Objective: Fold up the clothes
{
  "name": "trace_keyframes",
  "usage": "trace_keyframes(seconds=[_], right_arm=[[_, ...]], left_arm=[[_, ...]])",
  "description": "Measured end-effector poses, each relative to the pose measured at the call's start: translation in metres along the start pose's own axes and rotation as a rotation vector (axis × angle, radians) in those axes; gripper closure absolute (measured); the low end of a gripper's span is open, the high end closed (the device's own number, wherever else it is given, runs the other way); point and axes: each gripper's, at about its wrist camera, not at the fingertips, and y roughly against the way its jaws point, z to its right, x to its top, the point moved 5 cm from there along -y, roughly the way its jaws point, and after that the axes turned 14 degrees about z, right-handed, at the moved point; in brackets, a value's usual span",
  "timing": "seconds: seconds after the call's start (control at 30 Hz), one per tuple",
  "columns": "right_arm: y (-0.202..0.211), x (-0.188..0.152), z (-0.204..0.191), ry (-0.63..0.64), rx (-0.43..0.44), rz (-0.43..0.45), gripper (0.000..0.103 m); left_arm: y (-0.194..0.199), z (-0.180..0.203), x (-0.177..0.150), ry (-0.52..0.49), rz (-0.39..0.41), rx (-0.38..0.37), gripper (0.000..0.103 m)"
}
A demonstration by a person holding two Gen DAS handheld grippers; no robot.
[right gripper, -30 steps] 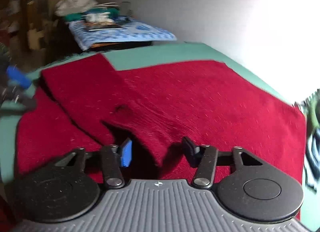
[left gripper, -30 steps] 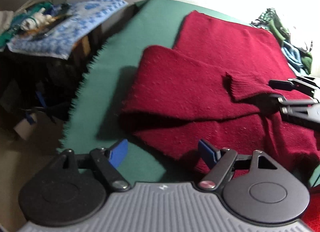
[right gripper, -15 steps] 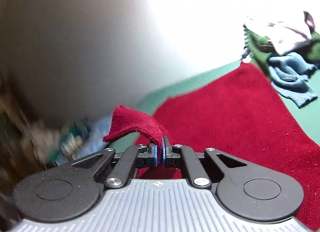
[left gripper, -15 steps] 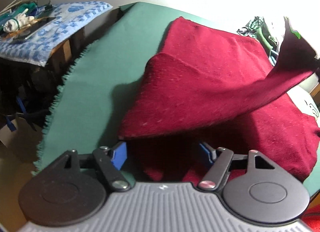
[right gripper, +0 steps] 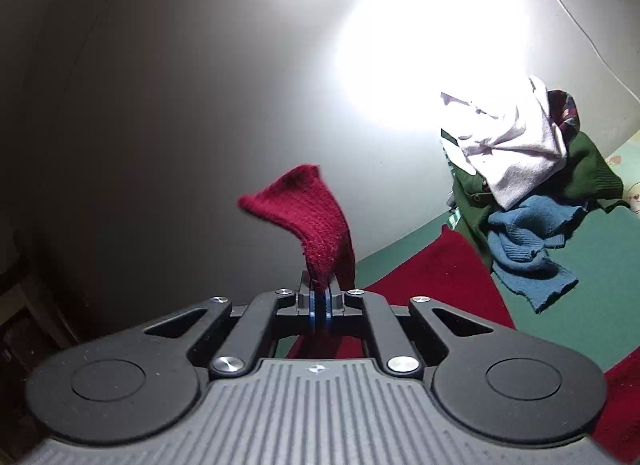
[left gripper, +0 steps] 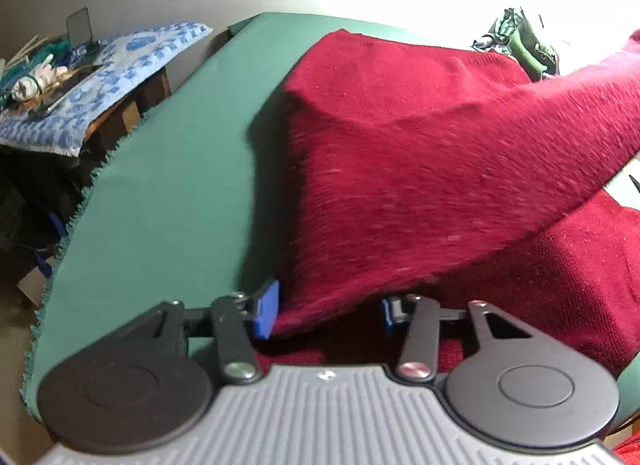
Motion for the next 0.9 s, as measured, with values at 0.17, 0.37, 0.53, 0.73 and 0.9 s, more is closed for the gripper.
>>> trace_keyframes(seconds=[0.17,0.37,0.53,0.73,0.9], right_arm=[[0.022,0.018,0.023,-0.011,-0.036,0.023,0.098],[0.055,0.030,0.057,-0.010,-0.098,0.023,0.098],[0.085,0.029,0.078,-0.010,-0.154,0.000,0.098],[0.103,0.009,0.102,0.009,-0.233,-0.044,0.098],[0.118,-0.001,0.116,0.010,-0.272,-0.086,0.098]], left_arm=[[-0.002,0.013,0.003,-0.069,0.007,0.056,0.077],[0.004,0.031,0.010,-0.189,0.039,0.087,0.084],[0.006,0.036,0.010,-0.272,0.038,0.109,0.073],[0.009,0.045,0.009,-0.326,0.031,0.107,0.068],[0.012,0.055,0.002,-0.391,0.028,0.102,0.063]])
